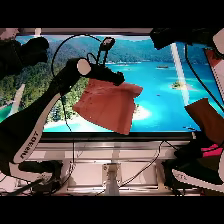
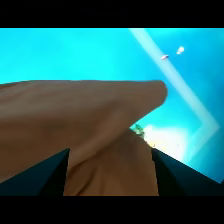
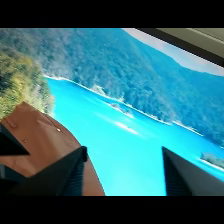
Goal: Fold the clothes and pants, and hang the long-sleeved shirts on hangers.
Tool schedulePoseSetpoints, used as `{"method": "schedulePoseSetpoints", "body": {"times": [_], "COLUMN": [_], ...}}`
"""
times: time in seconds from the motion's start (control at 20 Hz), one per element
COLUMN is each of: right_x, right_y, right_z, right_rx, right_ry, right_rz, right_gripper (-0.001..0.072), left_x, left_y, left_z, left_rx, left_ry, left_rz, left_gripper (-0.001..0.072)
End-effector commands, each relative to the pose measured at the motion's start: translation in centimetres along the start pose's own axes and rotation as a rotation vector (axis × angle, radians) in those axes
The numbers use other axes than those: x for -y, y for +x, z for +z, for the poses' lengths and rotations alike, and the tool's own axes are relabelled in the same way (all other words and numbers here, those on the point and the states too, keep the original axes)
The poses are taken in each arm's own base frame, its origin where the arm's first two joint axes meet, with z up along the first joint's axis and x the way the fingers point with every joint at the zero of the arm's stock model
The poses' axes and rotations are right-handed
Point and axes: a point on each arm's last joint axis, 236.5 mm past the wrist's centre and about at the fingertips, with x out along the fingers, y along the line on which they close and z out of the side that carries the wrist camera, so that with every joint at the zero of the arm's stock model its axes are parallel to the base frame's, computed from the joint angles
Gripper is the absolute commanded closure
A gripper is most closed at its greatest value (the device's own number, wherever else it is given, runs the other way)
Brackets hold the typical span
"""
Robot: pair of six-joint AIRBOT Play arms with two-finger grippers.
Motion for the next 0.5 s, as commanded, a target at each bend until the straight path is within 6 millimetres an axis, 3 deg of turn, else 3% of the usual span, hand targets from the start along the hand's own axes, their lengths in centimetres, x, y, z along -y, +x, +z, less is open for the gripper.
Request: {"method": "schedulePoseSetpoints", "body": {"times": [0.0,0.05,0.15,0.25,0.35,0.45], "right_x": [2.6,3.5,6.1,8.8,10.3,10.5], "right_y": [-0.2,-0.3,-0.8,-1.3,-1.2,-0.2], "right_z": [-2.5,-3.5,-5.8,-7.8,-10.2,-13.3], "right_rx": [-0.102,-0.136,-0.213,-0.266,-0.316,-0.385], "right_ry": [-0.02,-0.007,0.033,0.085,0.155,0.209], "right_rz": [-0.078,-0.093,-0.131,-0.173,-0.169,-0.125], "right_gripper": [0.0378,0.041,0.041,0.0412,0.0412,0.0416], "left_x": [-4.4,-6.4,-11.1,-16.2,-20.6,-23.4], "left_y": [-1.8,-3.3,-7.2,-11.5,-15.0,-17.4], "left_z": [-0.9,-1.0,-1.2,-2.2,-4.6,-7.4], "left_rx": [-0.051,-0.059,-0.067,-0.074,-0.112,-0.147], "left_ry": [0.036,0.03,-0.013,-0.103,-0.208,-0.316], "left_rz": [0.108,0.149,0.236,0.314,0.367,0.371], "left_gripper": [0.0111,0.0114,0.0202,0.0205,0.0205,0.0205]}}
